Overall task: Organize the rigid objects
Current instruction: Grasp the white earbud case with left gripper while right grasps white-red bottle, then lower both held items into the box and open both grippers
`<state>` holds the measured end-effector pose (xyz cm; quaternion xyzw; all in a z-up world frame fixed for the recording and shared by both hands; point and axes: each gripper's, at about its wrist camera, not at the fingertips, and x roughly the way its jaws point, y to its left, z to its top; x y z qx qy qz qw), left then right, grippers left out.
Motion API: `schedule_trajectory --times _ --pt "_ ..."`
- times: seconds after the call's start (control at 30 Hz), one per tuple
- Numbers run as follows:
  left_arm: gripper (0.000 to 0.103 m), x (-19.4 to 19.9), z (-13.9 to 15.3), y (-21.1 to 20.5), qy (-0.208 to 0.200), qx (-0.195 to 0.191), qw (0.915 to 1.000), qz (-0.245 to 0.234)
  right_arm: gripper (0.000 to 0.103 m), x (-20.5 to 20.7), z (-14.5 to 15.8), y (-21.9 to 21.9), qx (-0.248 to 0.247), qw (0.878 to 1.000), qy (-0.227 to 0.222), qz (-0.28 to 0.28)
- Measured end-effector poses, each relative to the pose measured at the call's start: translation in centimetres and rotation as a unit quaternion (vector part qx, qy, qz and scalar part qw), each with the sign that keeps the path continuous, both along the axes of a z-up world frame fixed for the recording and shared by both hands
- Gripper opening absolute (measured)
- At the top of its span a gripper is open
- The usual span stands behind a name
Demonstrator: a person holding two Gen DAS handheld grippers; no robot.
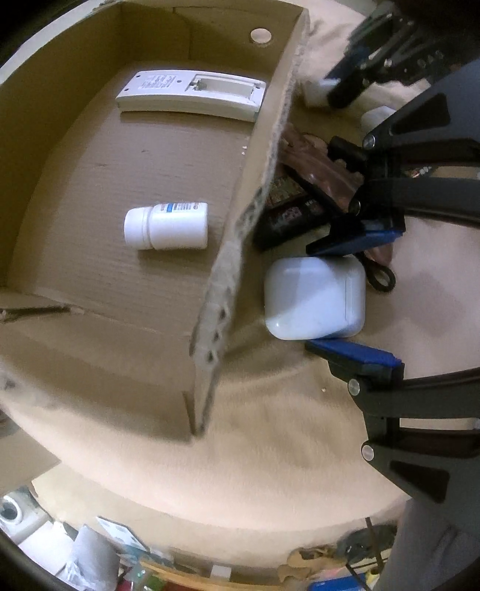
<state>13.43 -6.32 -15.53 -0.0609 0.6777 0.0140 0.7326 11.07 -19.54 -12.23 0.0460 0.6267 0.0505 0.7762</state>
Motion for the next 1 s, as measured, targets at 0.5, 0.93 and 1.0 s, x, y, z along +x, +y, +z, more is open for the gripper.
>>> schedule_trajectory --times 0.5,0.93,1.0 --pt "0.04 -4.6 4.9 4.2 -0.045 0.042 0.9976 0.031 0.028 -3.6 4.8 -0.7 0.041 0.997 -0.071 0.001" --pt "0.04 -8.1 7.7 5.6 -0.085 0.061 0.9935 0.044 0.028 -6.9 9.2 -2.3 0.074 0.982 -0.175 -0.009" --pt "0.04 -8.3 8.9 4.8 -0.106 0.058 0.9917 0.044 0.028 -6.8 9.8 -2.2 0.071 0.977 -0.198 -0.011"
